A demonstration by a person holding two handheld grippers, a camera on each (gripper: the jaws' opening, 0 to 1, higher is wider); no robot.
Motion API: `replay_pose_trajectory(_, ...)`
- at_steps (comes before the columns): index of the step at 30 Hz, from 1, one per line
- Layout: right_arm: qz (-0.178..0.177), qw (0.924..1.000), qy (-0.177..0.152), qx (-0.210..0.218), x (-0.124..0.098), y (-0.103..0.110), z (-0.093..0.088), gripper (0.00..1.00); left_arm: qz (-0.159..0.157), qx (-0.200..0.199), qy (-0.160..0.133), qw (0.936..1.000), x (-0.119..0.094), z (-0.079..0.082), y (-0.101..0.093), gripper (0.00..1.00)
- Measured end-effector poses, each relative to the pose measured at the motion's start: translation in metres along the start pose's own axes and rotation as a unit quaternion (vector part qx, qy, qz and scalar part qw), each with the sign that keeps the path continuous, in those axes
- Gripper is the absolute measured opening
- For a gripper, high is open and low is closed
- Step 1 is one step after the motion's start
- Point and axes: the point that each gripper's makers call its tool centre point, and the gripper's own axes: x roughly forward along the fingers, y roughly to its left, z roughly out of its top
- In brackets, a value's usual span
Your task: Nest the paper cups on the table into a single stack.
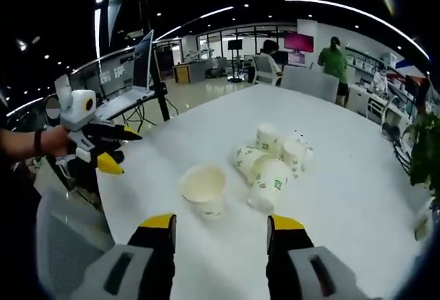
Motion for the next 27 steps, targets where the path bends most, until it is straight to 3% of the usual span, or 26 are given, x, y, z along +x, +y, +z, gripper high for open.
replay_pose_trajectory(11,-0.017,0.9995,-0.006,0.026,-0.014,-0.002,-0.013,0.52,-0.005,0.02,0.004,0.9998,0.011,0.011,0.008,0.73)
replay_pose_trajectory(27,-0.019,0.9988,-0.016,0.042,-0.023,0.004,-0.02,0.63,-0.018,0.068,0.018,0.9973,0.035,0.031,0.028,0.73)
